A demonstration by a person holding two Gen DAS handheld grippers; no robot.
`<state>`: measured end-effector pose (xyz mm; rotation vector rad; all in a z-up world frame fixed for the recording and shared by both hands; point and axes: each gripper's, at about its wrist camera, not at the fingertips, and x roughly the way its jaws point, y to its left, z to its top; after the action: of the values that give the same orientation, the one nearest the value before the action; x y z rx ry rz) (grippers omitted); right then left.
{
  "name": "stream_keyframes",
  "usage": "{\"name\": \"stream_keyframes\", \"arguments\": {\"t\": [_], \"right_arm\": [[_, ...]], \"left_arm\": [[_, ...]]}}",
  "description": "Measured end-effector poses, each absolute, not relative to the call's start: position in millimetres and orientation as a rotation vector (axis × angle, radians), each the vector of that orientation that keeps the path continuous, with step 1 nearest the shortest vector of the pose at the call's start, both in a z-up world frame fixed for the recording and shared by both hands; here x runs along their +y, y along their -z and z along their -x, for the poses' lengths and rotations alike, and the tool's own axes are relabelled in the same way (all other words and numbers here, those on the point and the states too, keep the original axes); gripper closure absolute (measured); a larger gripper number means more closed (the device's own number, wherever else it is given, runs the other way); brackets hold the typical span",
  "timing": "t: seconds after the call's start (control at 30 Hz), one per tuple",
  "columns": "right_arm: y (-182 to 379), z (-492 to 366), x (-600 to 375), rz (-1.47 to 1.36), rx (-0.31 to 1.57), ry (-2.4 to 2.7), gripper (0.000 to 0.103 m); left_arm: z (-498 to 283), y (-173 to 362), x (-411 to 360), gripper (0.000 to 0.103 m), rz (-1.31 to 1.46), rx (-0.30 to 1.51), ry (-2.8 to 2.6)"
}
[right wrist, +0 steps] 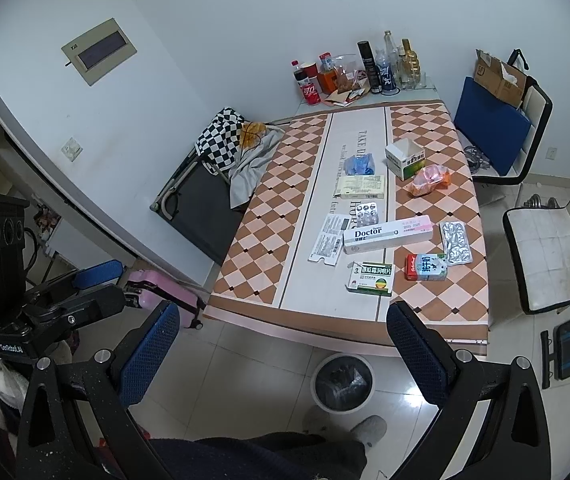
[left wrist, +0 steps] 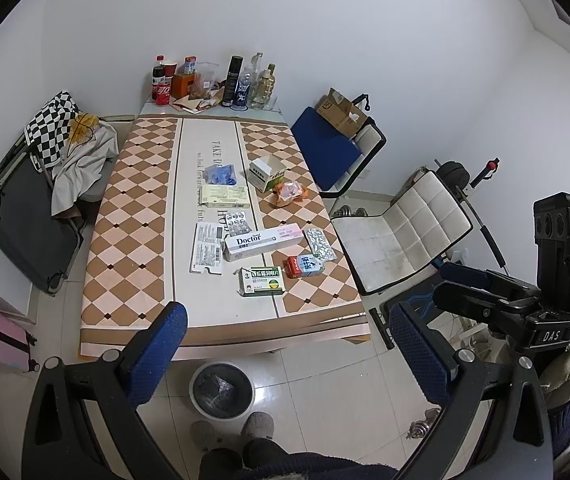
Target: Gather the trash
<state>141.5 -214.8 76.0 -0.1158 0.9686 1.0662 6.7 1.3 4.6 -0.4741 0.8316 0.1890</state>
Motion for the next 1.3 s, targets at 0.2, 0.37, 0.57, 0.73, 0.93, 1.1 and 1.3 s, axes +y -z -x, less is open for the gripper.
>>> {"name": "stream_keyframes", "arguments": {"t": [0.2, 0.37, 0.57, 0.73, 0.93, 1.1, 1.3], "right_arm": [[-75.4, -141.4, -214.8, 0.115, 0.968, -1.067, 0.000], [-75.2, -141.7, -215.3, 0.115, 0.968, -1.067, 0.000], [-74.5, -140.6, -215.2, 0.115, 0.969, -1.068, 0.000], [-71.2, -138.0, -216.1, 0.121, 0.973, -1.068, 0.000], [-68.2, -135.9, -215.1, 0.127, 0.973, -1.071, 0.000], [-68.1, -135.7, -214.9, 0.125, 0.974, -1.071, 0.000], [-64.0, -133.4, -210.2, 0.107, 0.975, -1.057, 0.000]], "left_arm": [[6.0, -0.9, 2.5, 0.000, 0.470, 0.827, -0.186], [10.5, 0.4, 4.0, 0.000, 0.472, 0.831, -0.186], [9.0, -1.0, 2.0, 0.000, 0.469, 0.829, -0.184], [3.4, -0.3, 1.3, 0.000, 0.472, 0.830, -0.189], [3.7, 0.6, 1.2, 0.000, 0.472, 0.831, -0.188], [4.2, 0.9, 0.9, 0.000, 0.472, 0.831, -0.185], [4.1, 3.8, 2.8, 0.000, 0.460, 0.830, -0.203]]}}
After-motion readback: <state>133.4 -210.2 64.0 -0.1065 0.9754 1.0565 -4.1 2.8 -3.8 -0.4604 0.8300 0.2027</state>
